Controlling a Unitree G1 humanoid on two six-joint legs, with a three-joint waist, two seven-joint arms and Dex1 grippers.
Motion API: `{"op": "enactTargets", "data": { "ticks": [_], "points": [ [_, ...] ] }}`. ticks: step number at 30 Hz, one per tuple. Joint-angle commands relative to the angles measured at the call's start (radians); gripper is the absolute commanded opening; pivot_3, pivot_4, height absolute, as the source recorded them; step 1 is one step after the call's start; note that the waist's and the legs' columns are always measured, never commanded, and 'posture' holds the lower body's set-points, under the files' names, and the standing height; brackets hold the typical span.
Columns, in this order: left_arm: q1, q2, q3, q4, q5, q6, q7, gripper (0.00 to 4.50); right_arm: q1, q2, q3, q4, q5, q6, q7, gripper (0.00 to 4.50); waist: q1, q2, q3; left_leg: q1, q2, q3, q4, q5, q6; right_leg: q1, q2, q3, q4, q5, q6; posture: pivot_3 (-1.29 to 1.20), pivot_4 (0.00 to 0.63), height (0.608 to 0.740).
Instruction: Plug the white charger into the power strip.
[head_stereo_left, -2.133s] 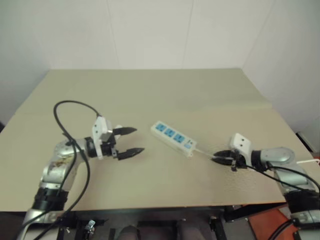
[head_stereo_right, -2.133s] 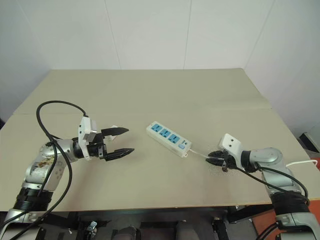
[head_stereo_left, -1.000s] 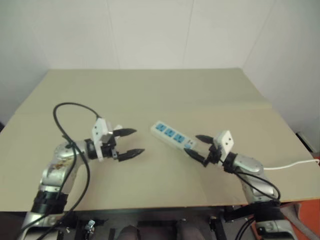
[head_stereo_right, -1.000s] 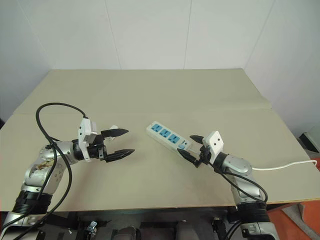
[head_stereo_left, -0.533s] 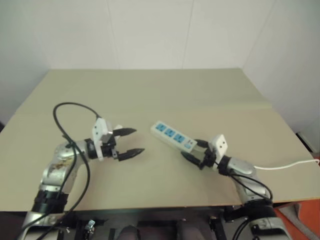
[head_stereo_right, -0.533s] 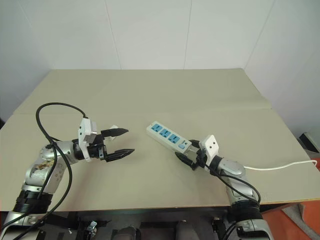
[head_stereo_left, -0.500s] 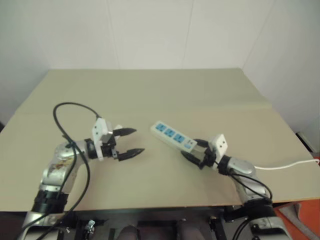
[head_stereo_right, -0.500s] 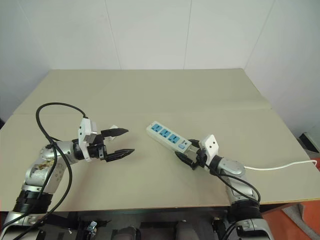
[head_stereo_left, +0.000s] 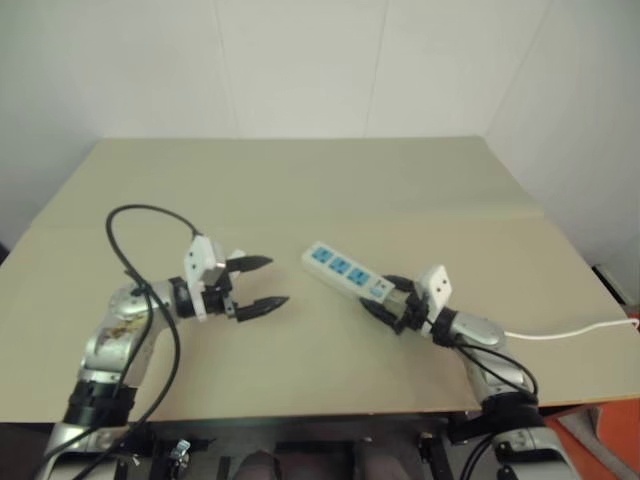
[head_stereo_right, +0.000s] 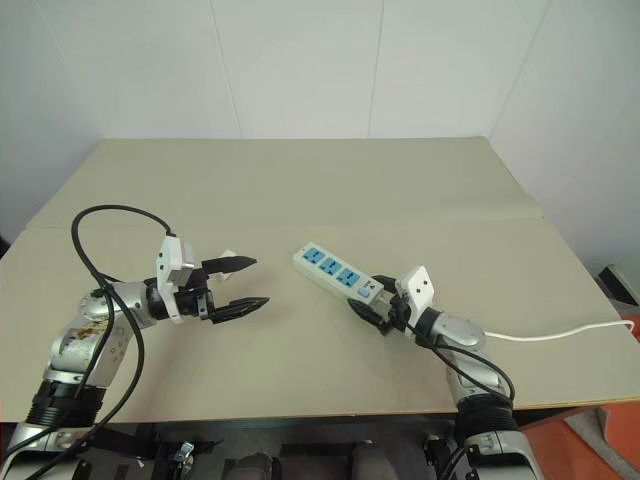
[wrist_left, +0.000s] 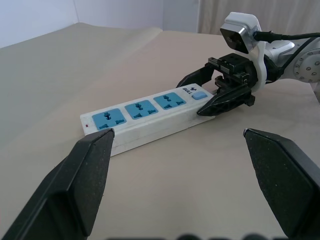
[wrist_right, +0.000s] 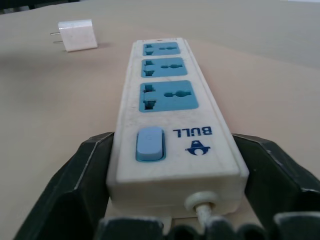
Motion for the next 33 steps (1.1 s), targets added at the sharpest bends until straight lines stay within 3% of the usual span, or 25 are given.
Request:
{"op": "enactTargets", "data": {
  "ticks": [1, 7, 14, 18, 21, 23, 27, 33],
  "points": [
    [-0.011, -0.001, 0.007, -0.023, 0.0, -0.013, 0.003, 4.5, -0.011, -0.008, -0.018, -0.005, 0.011, -0.024, 0.006, 3.41, 0.0, 0.0, 0.0, 0.0, 0.0, 0.0, 0.0, 0.0, 0.0, 0.0, 0.0, 0.0, 0.0, 0.0, 0.0, 0.0, 0.15, 0.74],
    [-0.041, -0.058, 0.037, -0.031, -0.035, 0.014, 0.081, 4.5, 0.006, -0.015, 0.004, -0.021, 0.001, -0.039, 0.035, 3.41, 0.001, 0.0, 0.0, 0.0, 0.0, 0.0, 0.0, 0.0, 0.0, 0.0, 0.0, 0.0, 0.0, 0.0, 0.0, 0.0, 0.15, 0.74],
    [-0.182, -0.162, 0.049, -0.066, 0.1, 0.106, 0.477, 4.5, 0.022, -0.07, 0.065, -0.12, 0.035, -0.004, 0.22, 3.41, 0.0, 0.0, 0.0, 0.0, 0.0, -0.001, 0.0, 0.0, 0.0, 0.0, 0.0, 0.0, 0.0, 0.0, 0.0, 0.0, 0.15, 0.74],
    [-0.323, -0.17, 0.056, -0.083, 0.138, 0.321, 0.665, 4.5, 0.01, -0.118, 0.097, -0.159, 0.05, 0.029, 0.322, 3.41, 0.0, 0.0, 0.0, -0.001, 0.0, -0.001, 0.001, 0.0, 0.0, 0.0, 0.0, 0.0, 0.0, 0.001, 0.001, 0.0, 0.15, 0.74],
    [-0.47, -0.07, -0.033, -0.054, 0.131, 0.67, 0.64, 4.5, -0.002, -0.124, 0.11, -0.161, 0.039, 0.023, 0.335, 3.41, -0.005, 0.0, 0.0, -0.001, -0.001, -0.002, 0.0, 0.0, 0.0, 0.0, 0.001, -0.001, 0.0, 0.0, 0.002, 0.0, 0.15, 0.74],
    [-0.598, 0.001, -0.165, 0.046, 0.154, 0.867, 0.574, 4.5, -0.014, -0.118, 0.116, -0.154, 0.034, 0.024, 0.327, 3.41, -0.009, 0.0, 0.0, 0.0, -0.001, -0.002, 0.0, 0.0, 0.0, 0.0, 0.001, -0.001, 0.0, -0.004, 0.008, 0.0, 0.15, 0.74],
    [-0.784, 0.019, -0.308, 0.29, 0.222, 1.014, 0.552, 4.5, -0.017, -0.107, 0.132, -0.146, 0.024, 0.016, 0.319, 3.41, -0.01, 0.0, 0.0, 0.0, -0.002, -0.003, 0.0, 0.0, 0.0, 0.0, 0.0, -0.001, 0.0, -0.004, 0.009, 0.0, 0.15, 0.74],
    [-0.944, -0.046, -0.407, 0.715, 0.345, 0.864, 0.496, 4.5, -0.005, -0.072, 0.154, -0.126, 0.0, -0.002, 0.3, 3.41, -0.023, 0.0, 0.001, -0.002, -0.001, -0.003, 0.0, 0.0, 0.0, -0.002, 0.001, -0.001, 0.001, -0.004, 0.009, 0.0, 0.15, 0.74]
  ]
}}
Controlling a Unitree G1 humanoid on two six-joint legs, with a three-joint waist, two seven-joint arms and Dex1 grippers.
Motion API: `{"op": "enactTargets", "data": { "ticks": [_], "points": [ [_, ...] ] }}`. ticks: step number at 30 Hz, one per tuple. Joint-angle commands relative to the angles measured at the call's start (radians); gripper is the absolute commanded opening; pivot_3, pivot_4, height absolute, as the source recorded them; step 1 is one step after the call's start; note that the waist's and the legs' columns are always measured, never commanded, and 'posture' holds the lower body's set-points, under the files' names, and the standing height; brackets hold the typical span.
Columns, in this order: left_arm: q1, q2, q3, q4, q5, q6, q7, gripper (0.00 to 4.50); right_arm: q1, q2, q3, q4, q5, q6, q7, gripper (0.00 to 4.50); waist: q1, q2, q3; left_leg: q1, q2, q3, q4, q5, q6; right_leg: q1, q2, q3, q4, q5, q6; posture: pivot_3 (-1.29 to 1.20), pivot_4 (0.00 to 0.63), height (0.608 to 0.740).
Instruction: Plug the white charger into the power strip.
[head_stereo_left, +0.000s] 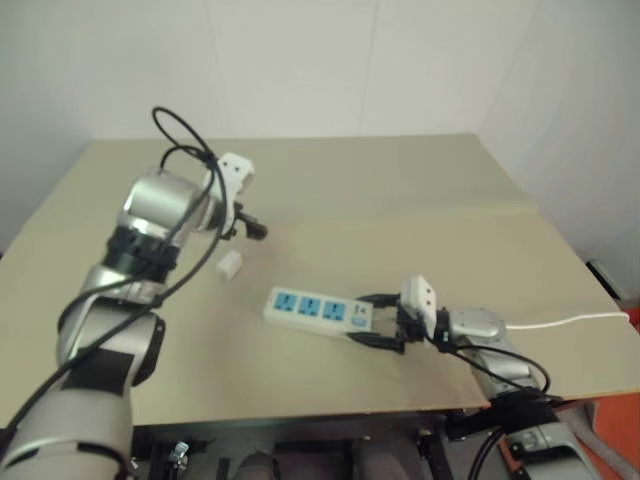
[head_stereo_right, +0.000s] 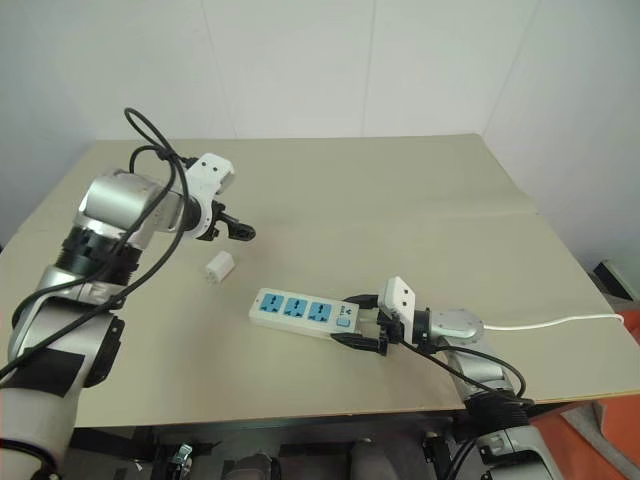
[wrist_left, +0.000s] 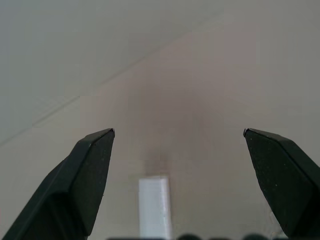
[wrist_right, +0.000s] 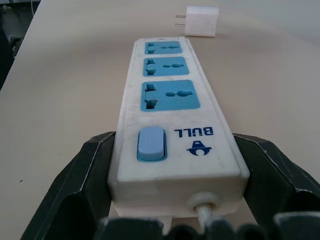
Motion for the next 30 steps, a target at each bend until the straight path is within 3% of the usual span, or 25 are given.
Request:
{"op": "enactTargets", "data": {
  "ticks": [1, 6, 13, 30],
  "points": [
    [-0.1, -0.033, -0.019, 0.209, 0.074, -0.101, -0.041, 4.5, 0.007, 0.016, 0.016, -0.007, -0.012, -0.024, -0.01, 3.41, -0.001, 0.0, 0.0, 0.0, 0.0, 0.0, 0.0, 0.0, 0.0, 0.0, 0.0, 0.0, 0.0, 0.0, 0.0, 0.0, 0.15, 0.74],
    [-0.193, -0.096, -0.01, 0.448, 0.126, -0.202, -0.111, 4.5, 0.027, 0.022, 0.03, -0.006, -0.03, -0.037, -0.024, 3.41, 0.0, 0.0, 0.0, -0.002, 0.0, 0.0, 0.0, 0.0, 0.0, -0.001, 0.0, 0.0, -0.001, 0.0, 0.0, 0.0, 0.15, 0.74],
    [-0.223, -0.134, -0.031, 0.64, 0.241, -0.312, -0.172, 4.5, 0.04, 0.022, 0.039, 0.005, -0.046, -0.053, -0.042, 3.41, -0.001, -0.001, 0.0, -0.001, 0.0, 0.0, 0.0, 0.0, 0.0, 0.0, 0.0, 0.0, 0.0, 0.0, 0.0, 0.0, 0.15, 0.74],
    [-0.211, -0.174, 0.032, 0.746, 0.353, -0.372, -0.2, 4.5, 0.066, 0.022, 0.051, 0.0, -0.062, -0.063, -0.089, 3.41, -0.002, -0.001, 0.0, 0.0, 0.0, 0.0, 0.0, 0.0, 0.0, 0.001, 0.0, 0.0, 0.001, 0.0, 0.0, 0.0, 0.15, 0.74]
  ]
}}
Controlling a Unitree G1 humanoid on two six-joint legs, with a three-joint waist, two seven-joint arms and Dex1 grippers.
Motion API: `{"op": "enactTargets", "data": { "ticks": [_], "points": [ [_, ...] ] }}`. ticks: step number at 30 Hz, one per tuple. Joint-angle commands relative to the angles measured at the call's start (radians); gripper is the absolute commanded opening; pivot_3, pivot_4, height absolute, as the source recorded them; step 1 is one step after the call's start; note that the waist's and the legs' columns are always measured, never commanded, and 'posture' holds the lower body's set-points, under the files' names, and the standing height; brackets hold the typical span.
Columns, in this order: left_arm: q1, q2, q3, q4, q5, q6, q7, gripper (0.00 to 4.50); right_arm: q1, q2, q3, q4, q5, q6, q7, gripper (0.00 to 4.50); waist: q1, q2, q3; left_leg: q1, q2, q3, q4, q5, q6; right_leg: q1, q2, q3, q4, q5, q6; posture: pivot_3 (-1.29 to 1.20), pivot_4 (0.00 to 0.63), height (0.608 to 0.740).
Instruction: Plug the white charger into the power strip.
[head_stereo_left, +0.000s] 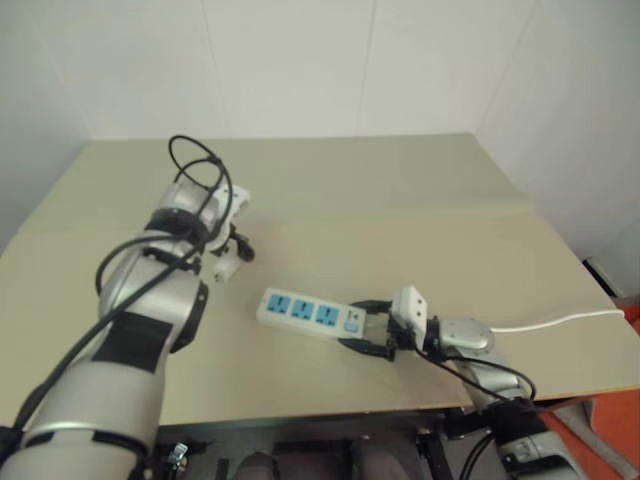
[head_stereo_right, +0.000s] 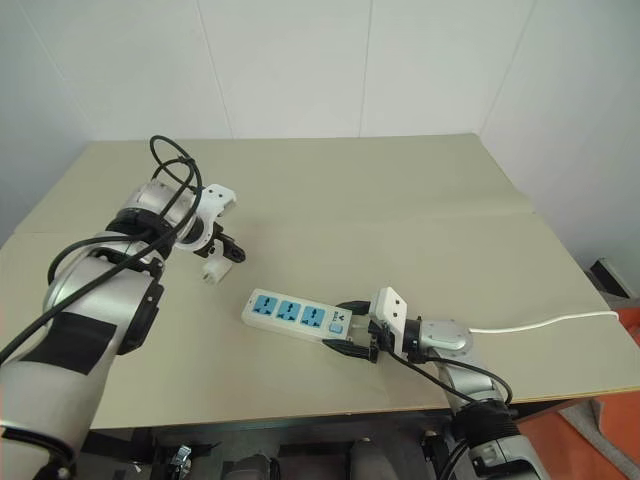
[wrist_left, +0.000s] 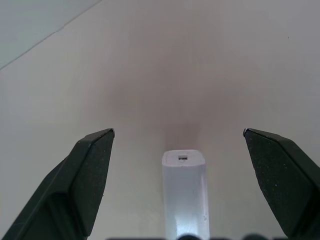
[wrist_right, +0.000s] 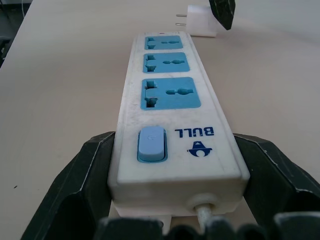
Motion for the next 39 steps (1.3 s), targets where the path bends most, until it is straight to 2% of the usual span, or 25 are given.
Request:
{"op": "enactTargets", "data": {
  "ticks": [1, 8, 9, 11, 20, 25, 30, 32, 34, 36, 39],
  "points": [
    [-0.01, -0.007, 0.013, 0.002, 0.029, -0.01, 0.01, 4.5, 0.021, -0.005, 0.022, 0.006, -0.038, 0.003, -0.018, 3.41, 0.0, 0.0, 0.0, 0.0, 0.0, 0.0, 0.0, 0.0, 0.0, 0.0, 0.0, 0.0, 0.0, 0.0, 0.0, 0.0, 0.15, 0.74],
    [0.008, -0.013, 0.036, 0.01, 0.047, -0.003, 0.024, 4.5, 0.028, -0.008, 0.029, 0.001, -0.042, 0.005, -0.025, 3.41, 0.0, 0.0, 0.0, 0.0, 0.0, 0.0, 0.0, 0.0, 0.0, 0.0, 0.0, 0.0, 0.0, 0.0, 0.0, 0.0, 0.15, 0.74],
    [0.009, -0.012, 0.043, 0.011, 0.047, -0.001, 0.022, 4.32, 0.027, -0.008, 0.03, 0.001, -0.043, 0.006, -0.026, 3.41, 0.0, 0.0, 0.0, 0.0, 0.0, 0.0, 0.0, 0.0, 0.0, 0.0, 0.0, 0.0, 0.0, 0.0, 0.0, 0.0, 0.15, 0.74],
    [0.011, -0.012, 0.047, 0.012, 0.054, -0.003, 0.014, 3.94, 0.026, -0.008, 0.032, 0.002, -0.044, 0.007, -0.03, 3.41, 0.0, 0.0, 0.0, 0.0, 0.0, 0.0, 0.0, 0.0, 0.0, 0.0, 0.0, 0.0, 0.0, 0.0, 0.0, 0.0, 0.15, 0.74],
    [0.024, -0.022, 0.051, 0.015, 0.077, -0.001, 0.011, 1.02, 0.026, -0.007, 0.039, 0.004, -0.048, 0.009, -0.043, 3.41, -0.001, 0.0, 0.0, 0.001, 0.0, 0.0, 0.0, 0.0, 0.0, 0.0, 0.0, 0.0, 0.001, 0.0, 0.0, 0.0, 0.15, 0.74],
    [0.017, -0.024, 0.073, 0.0, 0.069, -0.032, 0.03, 1.0, 0.026, -0.008, 0.038, 0.006, -0.048, 0.009, -0.05, 3.41, -0.001, -0.001, 0.0, 0.002, 0.0, 0.0, 0.0, 0.0, 0.0, 0.001, 0.0, 0.0, 0.001, 0.0, 0.0, 0.0, 0.15, 0.74],
    [-0.007, -0.012, 0.241, -0.091, -0.044, -0.199, 0.154, 1.0, 0.031, -0.013, 0.038, 0.001, -0.049, 0.012, -0.052, 3.41, 0.0, -0.001, -0.001, 0.002, 0.0, 0.0, 0.0, 0.0, 0.0, 0.001, 0.0, 0.0, 0.001, 0.0, 0.0, 0.0, 0.15, 0.74],
    [0.001, -0.007, 0.277, -0.166, -0.076, -0.25, 0.134, 1.0, 0.037, -0.019, 0.038, -0.009, -0.046, 0.014, -0.048, 3.41, 0.001, -0.001, -0.001, 0.002, 0.0, 0.0, 0.0, 0.0, 0.0, 0.001, 0.0, 0.0, 0.001, 0.0, 0.0, 0.0, 0.15, 0.74],
    [0.052, -0.003, 0.321, -0.298, -0.133, -0.308, 0.081, 1.0, 0.042, -0.024, 0.038, -0.019, -0.04, 0.015, -0.042, 3.41, 0.0, -0.001, -0.001, 0.002, 0.0, 0.0, 0.0, 0.0, 0.0, 0.001, 0.0, 0.0, 0.001, 0.0, 0.0, 0.0, 0.15, 0.74],
    [0.165, -0.008, 0.39, -0.524, -0.233, -0.369, 0.014, 1.0, 0.04, -0.029, 0.041, -0.026, -0.033, 0.01, -0.025, 3.41, -0.001, 0.0, -0.001, 0.002, 0.0, 0.0, 0.0, 0.0, 0.0, 0.001, 0.0, 0.001, 0.002, 0.0, -0.001, 0.0, 0.15, 0.74],
    [0.336, -0.051, 0.488, -0.829, -0.377, -0.415, -0.006, 1.0, 0.034, -0.042, 0.044, -0.033, -0.021, 0.004, 0.007, 3.41, 0.001, 0.001, -0.001, 0.004, 0.001, 0.003, -0.001, 0.0, -0.001, 0.001, -0.001, 0.003, 0.003, 0.005, -0.008, 0.0, 0.15, 0.74]
  ]
}}
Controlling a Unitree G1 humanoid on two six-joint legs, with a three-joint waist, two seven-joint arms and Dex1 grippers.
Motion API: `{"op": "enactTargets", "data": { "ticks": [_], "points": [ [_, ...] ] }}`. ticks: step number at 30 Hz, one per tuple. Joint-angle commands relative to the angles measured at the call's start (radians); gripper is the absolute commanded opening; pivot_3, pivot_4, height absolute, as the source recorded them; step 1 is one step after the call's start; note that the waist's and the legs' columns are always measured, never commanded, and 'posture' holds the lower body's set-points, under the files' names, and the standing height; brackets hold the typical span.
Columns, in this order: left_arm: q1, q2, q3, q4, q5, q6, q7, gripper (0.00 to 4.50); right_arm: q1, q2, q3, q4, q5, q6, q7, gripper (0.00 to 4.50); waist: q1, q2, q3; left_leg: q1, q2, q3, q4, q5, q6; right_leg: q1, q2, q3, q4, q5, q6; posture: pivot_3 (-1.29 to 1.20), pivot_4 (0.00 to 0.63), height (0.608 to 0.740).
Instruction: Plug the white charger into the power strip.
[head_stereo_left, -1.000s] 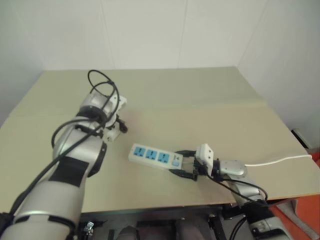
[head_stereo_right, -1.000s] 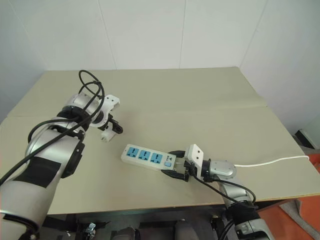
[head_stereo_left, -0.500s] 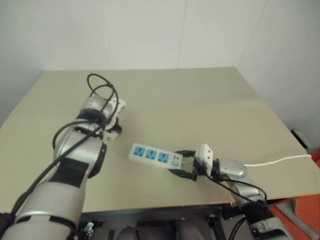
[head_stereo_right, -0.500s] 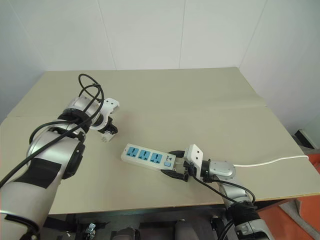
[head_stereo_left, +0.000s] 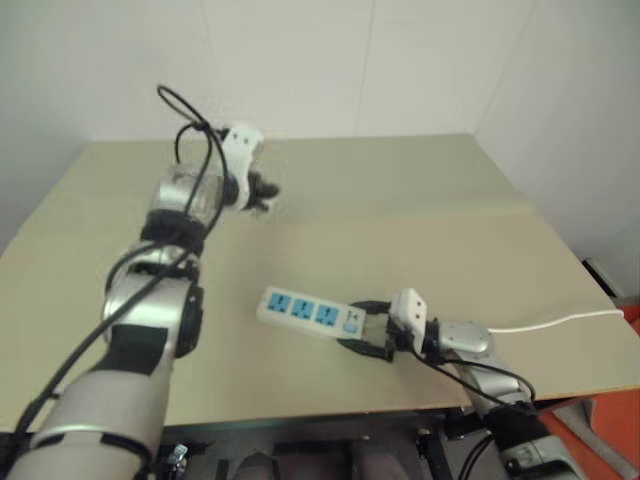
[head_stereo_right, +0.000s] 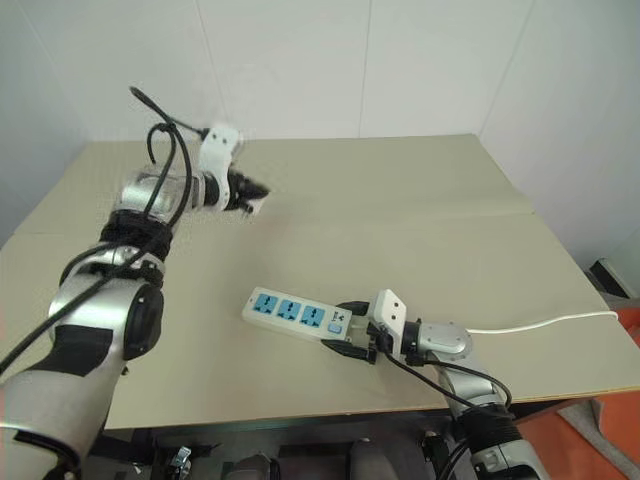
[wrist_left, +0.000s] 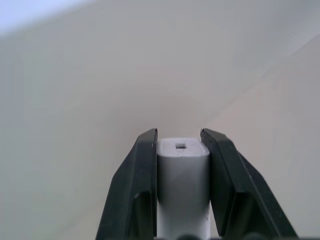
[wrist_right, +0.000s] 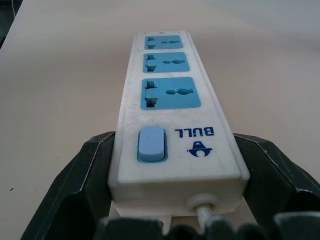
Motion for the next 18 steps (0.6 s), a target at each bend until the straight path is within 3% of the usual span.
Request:
{"op": "enactTargets", "data": {
  "ticks": [1, 5, 8, 12, 18],
  "points": [
    [0.14, -0.042, 0.097, -0.3, -0.158, -0.07, -0.027, 1.0, 0.008, -0.029, 0.023, 0.006, -0.015, 0.006, 0.054, 3.41, 0.004, 0.0, 0.0, 0.0, 0.0, 0.0, 0.0, 0.0, 0.0, 0.0, 0.0, -0.001, 0.0, 0.0, 0.0, 0.0, 0.15, 0.74],
    [0.333, -0.116, 0.108, -0.499, -0.217, -0.192, -0.004, 1.0, -0.032, -0.041, 0.044, 0.049, -0.031, -0.017, 0.103, 3.41, 0.01, 0.0, 0.0, -0.001, 0.0, -0.001, 0.002, 0.0, 0.0, 0.001, 0.0, -0.001, 0.0, 0.001, 0.0, 0.0, 0.15, 0.74],
    [0.447, -0.117, 0.063, -0.622, -0.257, -0.145, -0.037, 1.0, -0.059, -0.033, 0.055, 0.086, -0.038, -0.036, 0.125, 3.41, 0.011, -0.001, 0.0, 0.0, 0.0, -0.001, 0.003, 0.0, 0.0, 0.001, 0.0, -0.001, -0.001, 0.001, 0.0, 0.0, 0.15, 0.74],
    [0.592, -0.12, 0.053, -0.694, -0.426, -0.207, -0.291, 1.0, -0.083, -0.021, 0.075, 0.121, -0.036, -0.046, 0.16, 3.41, 0.004, 0.0, -0.001, 0.001, 0.0, -0.001, 0.002, 0.0, 0.0, 0.003, 0.0, -0.001, -0.001, 0.001, 0.0, 0.0, 0.15, 0.74],
    [0.601, -0.035, 0.016, -0.576, -0.582, -0.076, -0.609, 1.0, -0.119, -0.002, 0.1, 0.2, -0.062, -0.085, 0.196, 3.41, 0.0, 0.0, -0.002, 0.005, 0.0, -0.001, 0.002, 0.0, 0.0, 0.006, 0.001, -0.001, -0.001, 0.0, 0.001, 0.0, 0.15, 0.74]
  ]
}}
